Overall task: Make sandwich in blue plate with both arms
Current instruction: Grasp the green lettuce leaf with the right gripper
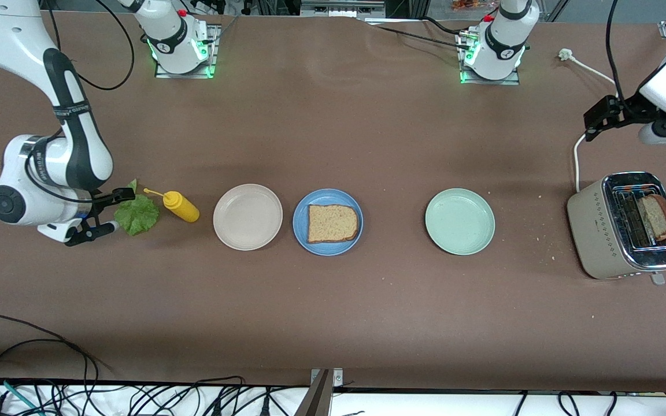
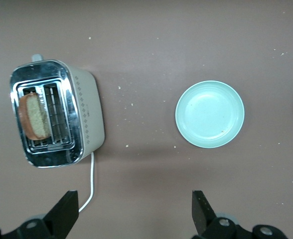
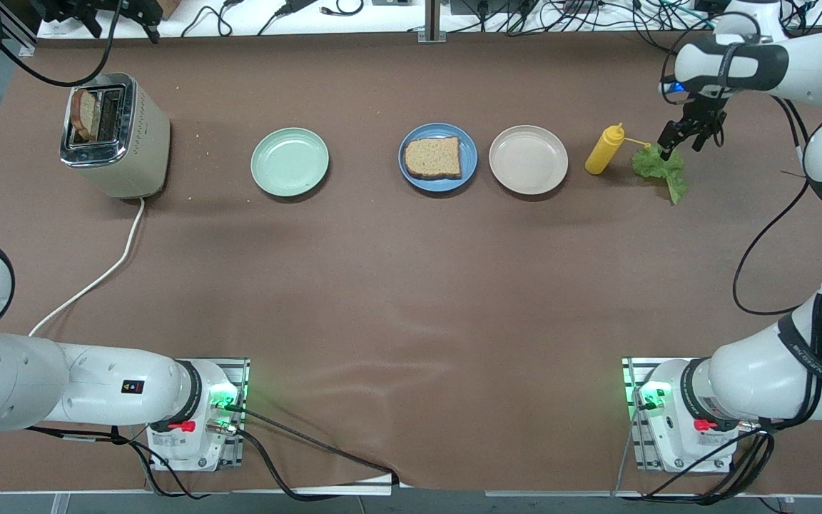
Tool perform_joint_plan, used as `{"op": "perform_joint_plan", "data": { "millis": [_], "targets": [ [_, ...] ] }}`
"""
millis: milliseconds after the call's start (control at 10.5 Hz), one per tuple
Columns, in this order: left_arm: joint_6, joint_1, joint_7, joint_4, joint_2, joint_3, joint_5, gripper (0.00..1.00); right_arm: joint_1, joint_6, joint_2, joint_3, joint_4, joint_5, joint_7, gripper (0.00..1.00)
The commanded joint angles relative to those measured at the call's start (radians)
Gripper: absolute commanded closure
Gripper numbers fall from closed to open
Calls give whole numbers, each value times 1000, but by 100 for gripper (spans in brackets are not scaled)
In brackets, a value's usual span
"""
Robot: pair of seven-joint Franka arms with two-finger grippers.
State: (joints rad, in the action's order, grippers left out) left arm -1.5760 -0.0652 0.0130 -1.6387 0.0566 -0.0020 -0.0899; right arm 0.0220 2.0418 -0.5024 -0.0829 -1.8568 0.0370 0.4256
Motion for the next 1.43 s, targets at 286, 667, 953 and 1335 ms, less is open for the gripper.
{"op": "perform_joint_plan", "data": {
  "millis": [286, 667, 953, 1335],
  "targets": [
    [85, 10, -10, 36, 14, 16, 10, 0, 3, 247, 4, 6, -171, 17, 53, 8],
    [159, -2, -11, 224, -123, 76, 61, 0, 9, 268, -27, 5, -165, 15, 96, 75],
    [163, -4, -10, 227, -121, 69, 61, 0, 9, 221, -15, 5, -118, 15, 114, 96],
    [163, -10, -10, 229, -123, 73, 59, 0, -16, -180, -10, 12, 149, 6, 96, 96]
  ]
}}
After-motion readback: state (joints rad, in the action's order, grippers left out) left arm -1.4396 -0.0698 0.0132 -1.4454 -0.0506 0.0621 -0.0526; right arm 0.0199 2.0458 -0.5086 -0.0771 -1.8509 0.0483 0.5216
